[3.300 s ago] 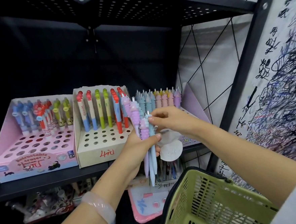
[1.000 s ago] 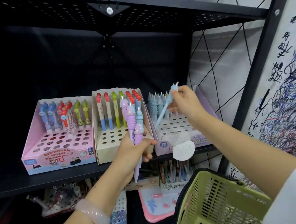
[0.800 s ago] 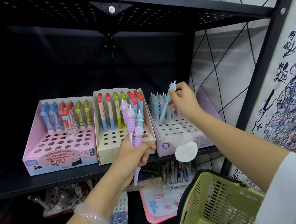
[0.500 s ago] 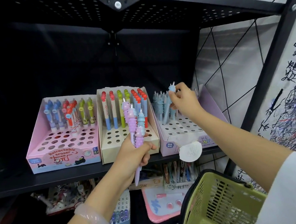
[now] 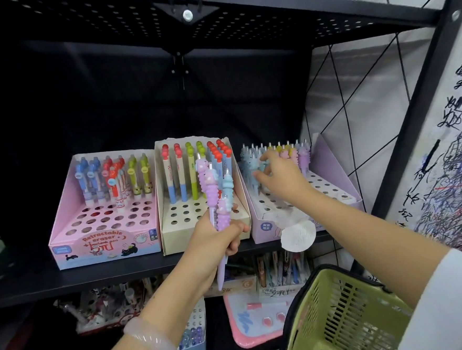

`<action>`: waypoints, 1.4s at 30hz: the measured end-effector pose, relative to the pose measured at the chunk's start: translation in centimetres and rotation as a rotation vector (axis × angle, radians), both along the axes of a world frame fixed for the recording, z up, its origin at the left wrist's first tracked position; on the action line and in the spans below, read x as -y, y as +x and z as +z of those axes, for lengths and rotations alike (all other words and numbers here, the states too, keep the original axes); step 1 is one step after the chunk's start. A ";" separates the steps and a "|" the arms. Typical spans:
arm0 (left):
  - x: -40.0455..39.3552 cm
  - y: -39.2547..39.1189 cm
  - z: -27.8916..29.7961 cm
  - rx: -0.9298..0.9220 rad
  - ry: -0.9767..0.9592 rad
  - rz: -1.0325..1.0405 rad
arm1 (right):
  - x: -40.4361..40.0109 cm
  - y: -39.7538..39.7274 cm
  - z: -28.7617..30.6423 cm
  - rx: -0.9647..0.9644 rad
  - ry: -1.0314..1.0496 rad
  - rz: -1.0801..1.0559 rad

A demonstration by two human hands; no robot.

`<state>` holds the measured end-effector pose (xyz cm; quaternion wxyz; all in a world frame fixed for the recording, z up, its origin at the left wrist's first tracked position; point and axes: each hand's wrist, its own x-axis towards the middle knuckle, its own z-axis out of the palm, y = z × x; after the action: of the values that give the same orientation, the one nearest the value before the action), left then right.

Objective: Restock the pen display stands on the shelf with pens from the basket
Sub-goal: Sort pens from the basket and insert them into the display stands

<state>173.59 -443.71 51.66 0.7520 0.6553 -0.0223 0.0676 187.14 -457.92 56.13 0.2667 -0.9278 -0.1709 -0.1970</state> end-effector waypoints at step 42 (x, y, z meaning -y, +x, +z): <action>-0.8 0.9 -1.1 -0.070 -0.025 0.003 | 1.6 0.9 -0.5 -0.216 0.023 0.009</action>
<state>174.53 -442.87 50.57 0.7605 0.6477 0.0060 0.0462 188.04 -459.53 55.60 0.2951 -0.9398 -0.1432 -0.0964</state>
